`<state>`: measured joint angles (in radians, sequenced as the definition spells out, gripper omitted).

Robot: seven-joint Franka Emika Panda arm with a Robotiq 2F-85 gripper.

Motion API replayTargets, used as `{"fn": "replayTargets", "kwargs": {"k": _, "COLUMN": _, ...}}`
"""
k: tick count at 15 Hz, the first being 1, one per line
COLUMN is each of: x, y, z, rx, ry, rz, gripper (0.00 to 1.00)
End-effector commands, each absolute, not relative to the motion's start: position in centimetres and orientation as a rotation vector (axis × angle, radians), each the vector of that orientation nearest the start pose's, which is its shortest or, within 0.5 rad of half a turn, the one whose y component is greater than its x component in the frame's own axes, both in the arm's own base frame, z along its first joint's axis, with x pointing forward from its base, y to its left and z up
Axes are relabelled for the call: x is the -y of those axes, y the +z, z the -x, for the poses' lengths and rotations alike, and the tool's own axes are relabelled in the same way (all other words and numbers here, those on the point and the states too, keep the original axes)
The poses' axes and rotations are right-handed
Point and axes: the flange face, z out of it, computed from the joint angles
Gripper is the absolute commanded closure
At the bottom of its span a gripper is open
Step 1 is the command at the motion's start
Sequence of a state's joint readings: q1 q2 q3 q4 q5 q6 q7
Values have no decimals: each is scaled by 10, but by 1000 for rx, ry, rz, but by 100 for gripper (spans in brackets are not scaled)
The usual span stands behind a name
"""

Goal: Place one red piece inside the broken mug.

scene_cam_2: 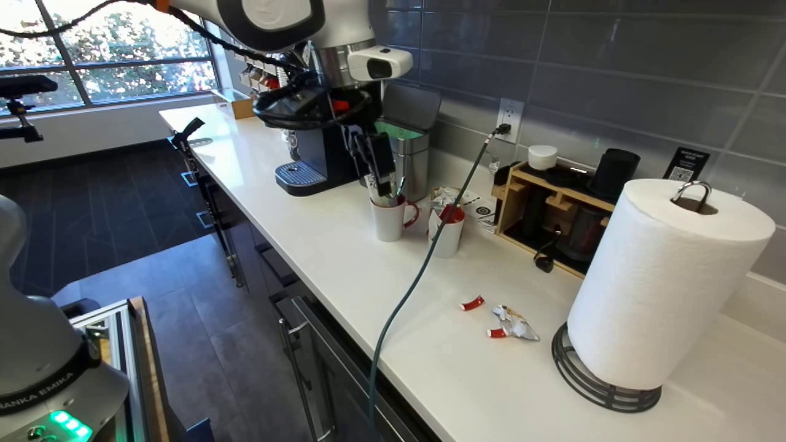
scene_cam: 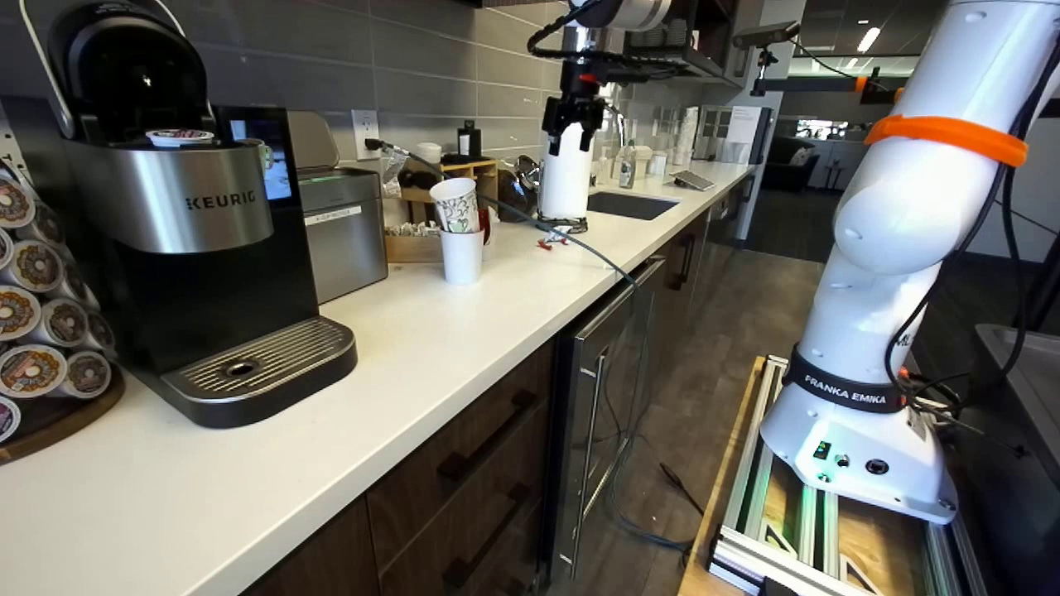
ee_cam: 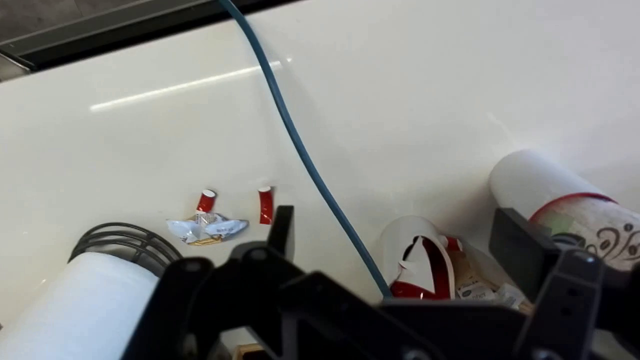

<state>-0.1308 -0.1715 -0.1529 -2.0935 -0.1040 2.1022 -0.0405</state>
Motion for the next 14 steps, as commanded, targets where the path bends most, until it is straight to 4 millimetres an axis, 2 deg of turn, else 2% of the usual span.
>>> {"fn": "replayTargets", "kwargs": {"k": 1, "x": 158, "y": 477, "z": -573, "rx": -352, "ry": -306, "rz": 3175, "gripper": 0}}
{"fn": "replayTargets", "kwargs": {"k": 4, "x": 174, "y": 449, "z": -624, "rx": -302, "ry": -366, "rz": 3225, "gripper": 0}}
{"fn": "replayTargets", "kwargs": {"k": 7, "x": 201, "y": 416, "z": -656, "rx": -352, "ry": -282, "rz": 3259, "gripper": 0}}
{"fn": "replayTargets", "kwargs": {"k": 10, "x": 237, "y": 374, "z": -664, "rx": -505, "ry": -102, "rz": 3243, "gripper": 0}}
{"fn": "replayTargets", "kwargs": {"k": 12, "x": 259, "y": 344, "z": -659, "rx": -596, "ry": 77, "rz": 3232, "gripper": 0}}
{"fn": "replayTargets", "kwargs": {"k": 14, "x": 268, "y": 315, "z": -650, "rx": -516, "ry": 271, "rz": 3175, "gripper": 0}}
